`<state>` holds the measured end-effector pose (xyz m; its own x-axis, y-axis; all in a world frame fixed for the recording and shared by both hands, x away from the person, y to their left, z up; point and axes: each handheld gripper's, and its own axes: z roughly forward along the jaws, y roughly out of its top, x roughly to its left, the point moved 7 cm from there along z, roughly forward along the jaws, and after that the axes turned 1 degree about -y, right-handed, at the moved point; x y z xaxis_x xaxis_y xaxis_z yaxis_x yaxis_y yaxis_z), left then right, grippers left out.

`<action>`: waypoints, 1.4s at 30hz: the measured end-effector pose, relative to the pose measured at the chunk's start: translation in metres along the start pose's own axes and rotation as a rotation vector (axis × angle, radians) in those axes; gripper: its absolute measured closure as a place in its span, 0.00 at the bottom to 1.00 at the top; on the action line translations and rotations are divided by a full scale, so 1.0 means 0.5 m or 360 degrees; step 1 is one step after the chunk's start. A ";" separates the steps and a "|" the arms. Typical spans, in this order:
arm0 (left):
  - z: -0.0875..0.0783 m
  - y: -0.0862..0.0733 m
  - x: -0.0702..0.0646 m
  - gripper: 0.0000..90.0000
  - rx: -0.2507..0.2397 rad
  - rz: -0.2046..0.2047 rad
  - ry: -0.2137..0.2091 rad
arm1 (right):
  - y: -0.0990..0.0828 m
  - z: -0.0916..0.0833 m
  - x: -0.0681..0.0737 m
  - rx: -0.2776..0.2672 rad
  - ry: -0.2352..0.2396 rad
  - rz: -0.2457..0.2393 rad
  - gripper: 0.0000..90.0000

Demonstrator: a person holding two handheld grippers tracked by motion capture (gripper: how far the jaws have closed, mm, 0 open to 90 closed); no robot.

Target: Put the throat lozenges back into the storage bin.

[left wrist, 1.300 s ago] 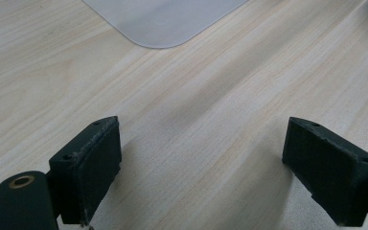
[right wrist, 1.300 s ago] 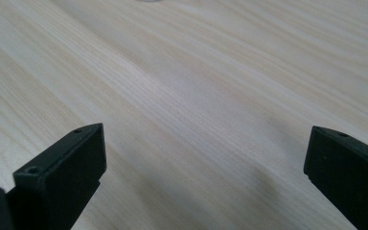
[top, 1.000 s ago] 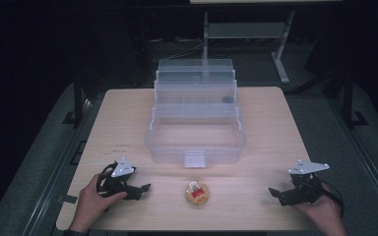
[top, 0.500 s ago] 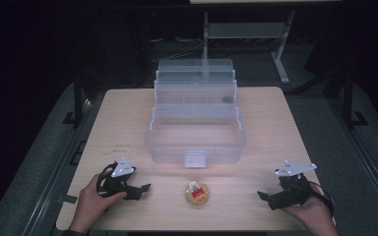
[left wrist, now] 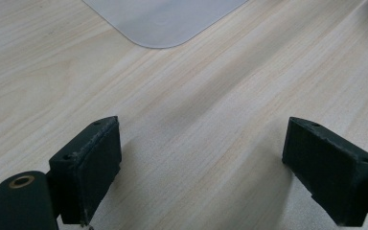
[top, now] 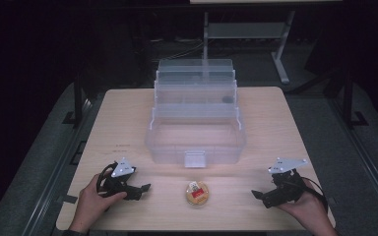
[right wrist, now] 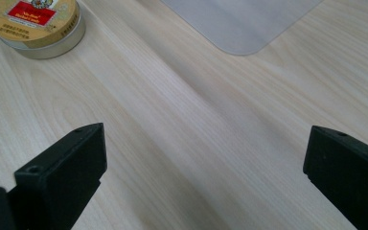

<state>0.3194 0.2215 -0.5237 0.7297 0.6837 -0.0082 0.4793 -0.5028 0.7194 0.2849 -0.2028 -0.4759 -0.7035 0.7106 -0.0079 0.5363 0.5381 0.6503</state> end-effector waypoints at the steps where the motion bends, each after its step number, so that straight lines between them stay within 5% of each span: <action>1: 0.000 0.000 0.000 0.14 -0.0002 -0.0002 0.0000 | 0.004 0.001 0.001 0.0004 0.0004 -0.0008 0.01; 42: 0.000 0.000 0.000 0.14 -0.0005 -0.0003 0.0000 | 0.108 0.046 0.066 0.0157 0.0184 -0.0218 0.01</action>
<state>0.3195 0.2212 -0.5237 0.7288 0.6847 -0.0099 0.4792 -0.4996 0.7217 0.3015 -0.1399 -0.4585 -0.8187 0.5742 -0.0004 0.4710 0.6720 0.5715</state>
